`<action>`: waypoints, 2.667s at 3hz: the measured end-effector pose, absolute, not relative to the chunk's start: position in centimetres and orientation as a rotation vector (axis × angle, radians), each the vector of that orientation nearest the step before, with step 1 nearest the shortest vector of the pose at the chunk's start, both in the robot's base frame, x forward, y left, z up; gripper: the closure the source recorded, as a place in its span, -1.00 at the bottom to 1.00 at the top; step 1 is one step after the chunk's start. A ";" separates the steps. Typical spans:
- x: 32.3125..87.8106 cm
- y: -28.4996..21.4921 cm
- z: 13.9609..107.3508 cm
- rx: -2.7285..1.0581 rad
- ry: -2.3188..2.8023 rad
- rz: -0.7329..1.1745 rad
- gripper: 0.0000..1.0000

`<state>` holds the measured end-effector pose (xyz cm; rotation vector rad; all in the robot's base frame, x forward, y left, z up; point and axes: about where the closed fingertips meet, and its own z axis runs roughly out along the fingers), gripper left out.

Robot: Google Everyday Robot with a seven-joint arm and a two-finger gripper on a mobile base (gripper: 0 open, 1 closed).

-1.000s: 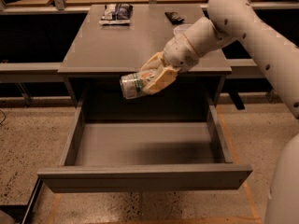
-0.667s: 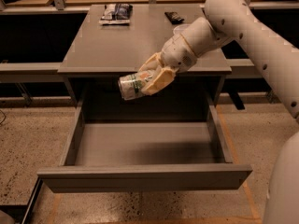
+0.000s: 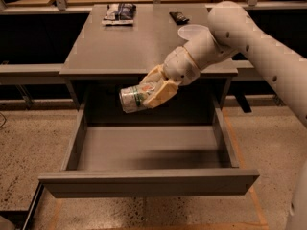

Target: Place 7up can into top drawer

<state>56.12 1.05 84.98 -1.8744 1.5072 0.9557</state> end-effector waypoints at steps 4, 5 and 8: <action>49.9 -1.2 71.3 -1.569 1.750 1.125 0.16; 49.7 -2.1 68.4 -1.504 1.820 1.116 -0.28; 51.3 -3.0 68.8 -1.473 1.818 1.025 -1.00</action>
Offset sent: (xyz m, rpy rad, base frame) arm -0.0606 -0.0155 -0.1059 0.0907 0.1999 -0.1345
